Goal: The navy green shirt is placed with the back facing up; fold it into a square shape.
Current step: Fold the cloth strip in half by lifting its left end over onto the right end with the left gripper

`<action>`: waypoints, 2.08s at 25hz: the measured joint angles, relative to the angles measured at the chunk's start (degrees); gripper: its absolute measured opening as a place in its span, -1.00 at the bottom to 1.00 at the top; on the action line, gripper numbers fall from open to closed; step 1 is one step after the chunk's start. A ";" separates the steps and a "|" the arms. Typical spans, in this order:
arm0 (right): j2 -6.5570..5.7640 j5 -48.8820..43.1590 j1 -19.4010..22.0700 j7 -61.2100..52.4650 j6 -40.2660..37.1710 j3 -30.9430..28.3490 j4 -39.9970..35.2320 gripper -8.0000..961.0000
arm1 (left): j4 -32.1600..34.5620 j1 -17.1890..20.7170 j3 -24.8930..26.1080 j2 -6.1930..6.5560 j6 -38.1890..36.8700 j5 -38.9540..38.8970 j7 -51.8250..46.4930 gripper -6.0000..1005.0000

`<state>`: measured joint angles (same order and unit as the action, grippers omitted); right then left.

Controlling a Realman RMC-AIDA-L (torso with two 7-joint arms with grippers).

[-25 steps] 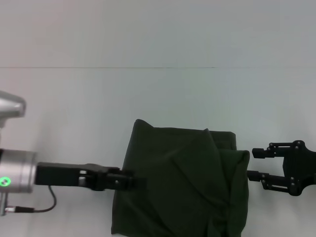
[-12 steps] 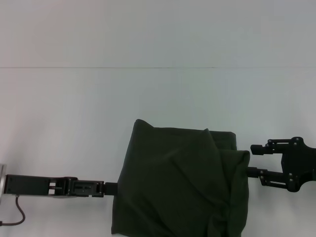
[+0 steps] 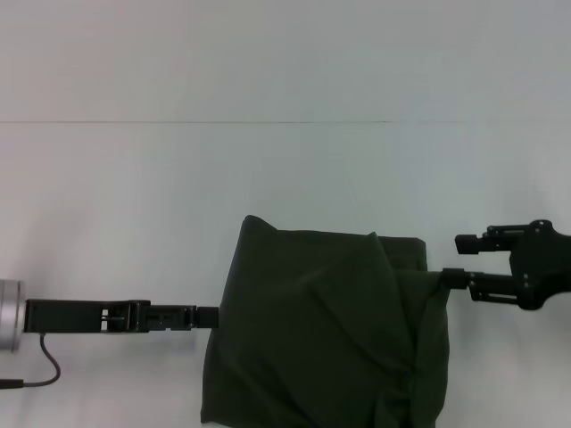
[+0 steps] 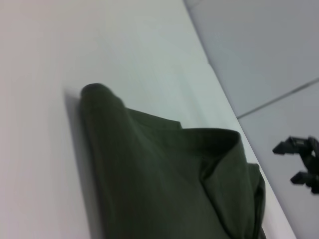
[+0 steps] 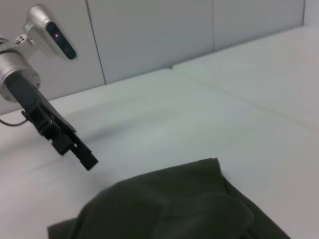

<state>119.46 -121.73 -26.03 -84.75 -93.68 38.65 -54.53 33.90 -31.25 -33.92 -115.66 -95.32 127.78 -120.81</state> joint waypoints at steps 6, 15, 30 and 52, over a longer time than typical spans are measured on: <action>-0.64 -1.56 -3.44 -24.79 -3.58 8.99 -12.56 0.21 | 0.74 1.21 0.04 0.09 -4.04 -0.35 15.26 0.74; -0.01 -17.43 -18.56 -57.68 -11.11 13.55 -15.96 0.21 | 1.46 2.70 -0.35 0.28 -6.00 -0.20 28.09 0.74; 0.81 -25.13 -32.97 -84.90 -7.98 30.21 -7.66 0.20 | 4.29 2.85 -0.54 -0.82 -8.99 -0.20 33.82 0.74; 1.15 -29.89 -44.07 -87.44 5.53 35.58 11.58 0.20 | 4.94 3.37 -2.12 -2.10 -8.59 -0.08 36.17 0.74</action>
<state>120.61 -151.62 -70.10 -172.18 -88.15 74.23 -42.96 38.84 -27.88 -36.04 -117.76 -103.91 127.71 -84.64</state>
